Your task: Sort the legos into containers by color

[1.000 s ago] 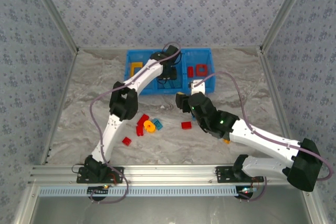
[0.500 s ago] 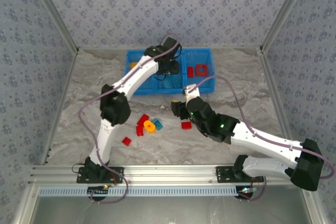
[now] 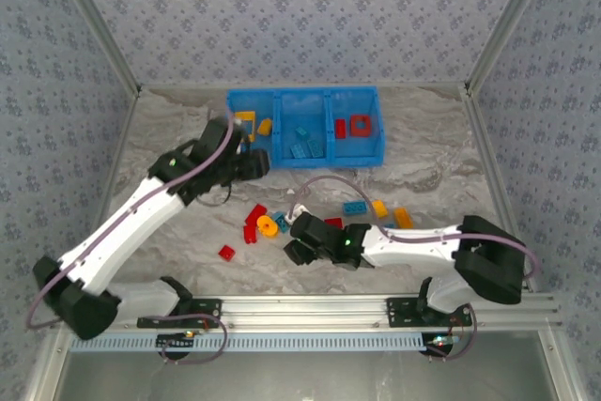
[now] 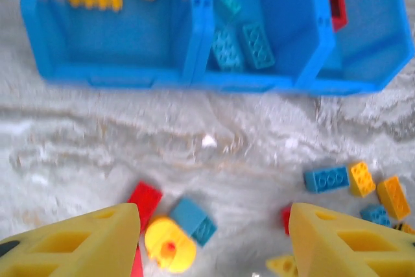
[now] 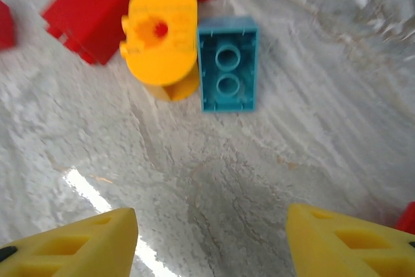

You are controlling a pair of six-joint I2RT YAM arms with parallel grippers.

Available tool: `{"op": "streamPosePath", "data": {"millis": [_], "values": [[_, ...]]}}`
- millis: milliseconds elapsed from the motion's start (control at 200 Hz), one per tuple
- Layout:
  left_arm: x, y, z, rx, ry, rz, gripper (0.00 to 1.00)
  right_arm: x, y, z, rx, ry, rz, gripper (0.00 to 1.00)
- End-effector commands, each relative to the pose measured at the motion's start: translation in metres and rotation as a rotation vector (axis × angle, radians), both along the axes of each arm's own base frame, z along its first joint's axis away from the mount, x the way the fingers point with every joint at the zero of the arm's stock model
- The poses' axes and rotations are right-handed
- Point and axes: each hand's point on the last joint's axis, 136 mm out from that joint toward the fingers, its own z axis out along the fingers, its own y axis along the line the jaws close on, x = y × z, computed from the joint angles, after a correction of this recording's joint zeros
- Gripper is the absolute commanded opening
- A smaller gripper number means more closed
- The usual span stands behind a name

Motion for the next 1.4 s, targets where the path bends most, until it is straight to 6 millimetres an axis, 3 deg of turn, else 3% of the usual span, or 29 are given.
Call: {"op": "streamPosePath", "data": {"millis": [0,135,310,550,909,1024,1124,1274,1394], "values": [[-0.04,0.009,-0.017,-0.099,0.069,-0.001,0.63,0.005,0.009,-0.018,-0.021,0.034,0.053,0.66],[-0.078,0.035,-0.038,-0.141,0.108,0.033,0.63,0.018,0.015,-0.039,-0.035,0.078,0.077,0.67],[-0.098,0.045,-0.049,-0.204,0.095,0.03,0.63,0.033,0.027,-0.05,-0.023,0.1,0.085,0.67],[-0.102,0.047,-0.056,-0.205,0.101,0.029,0.63,0.057,0.039,-0.059,-0.018,0.131,0.065,0.57],[-0.101,0.044,-0.061,-0.201,0.109,0.015,0.63,0.066,0.052,-0.055,0.015,0.146,0.092,0.37],[-0.101,0.042,-0.062,-0.208,0.109,0.01,0.63,0.068,0.05,-0.043,0.029,0.122,0.079,0.29],[-0.1,0.039,-0.06,-0.223,0.104,0.003,0.63,0.072,0.041,-0.019,0.047,0.071,0.046,0.27],[-0.093,0.03,-0.048,-0.255,0.093,0.0,0.63,0.085,0.008,0.029,0.048,-0.022,-0.07,0.25],[-0.077,0.004,-0.024,-0.297,0.031,-0.041,0.63,0.115,-0.019,0.06,0.063,-0.053,-0.203,0.25]]}}
